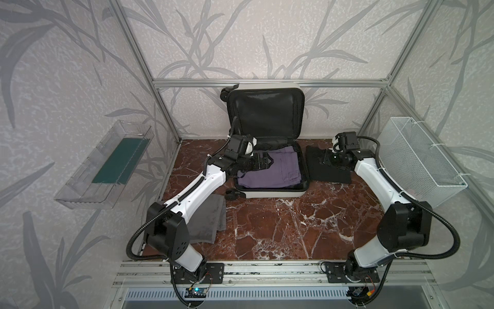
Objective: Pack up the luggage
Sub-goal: 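Move the right gripper to the folded black t-shirt while the left gripper withdraws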
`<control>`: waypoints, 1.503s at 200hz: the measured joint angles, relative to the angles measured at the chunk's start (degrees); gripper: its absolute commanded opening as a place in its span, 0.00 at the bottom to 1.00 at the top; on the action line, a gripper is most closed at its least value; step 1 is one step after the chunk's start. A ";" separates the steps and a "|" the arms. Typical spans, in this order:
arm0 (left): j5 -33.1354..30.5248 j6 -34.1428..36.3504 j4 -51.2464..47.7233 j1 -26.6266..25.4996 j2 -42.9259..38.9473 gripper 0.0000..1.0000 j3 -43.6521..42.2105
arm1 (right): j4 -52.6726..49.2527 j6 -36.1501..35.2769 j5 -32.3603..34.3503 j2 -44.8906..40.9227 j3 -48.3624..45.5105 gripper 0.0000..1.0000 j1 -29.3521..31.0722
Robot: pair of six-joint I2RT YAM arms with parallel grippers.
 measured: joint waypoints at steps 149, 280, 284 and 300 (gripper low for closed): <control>5.97 -7.04 13.05 -0.55 2.25 0.99 -5.64 | -10.60 0.28 9.33 37.75 30.80 0.64 0.07; 4.85 -7.48 11.34 -5.57 1.42 0.99 -5.40 | -1.60 5.53 10.45 17.55 -5.55 0.63 -3.98; 4.70 -7.50 11.17 -5.81 1.14 0.99 -5.40 | -1.29 5.68 10.36 16.57 -7.04 0.63 -3.98; 4.09 -7.48 10.88 -6.69 -0.04 0.99 -5.46 | 0.42 6.23 10.21 12.04 -13.18 0.63 -4.00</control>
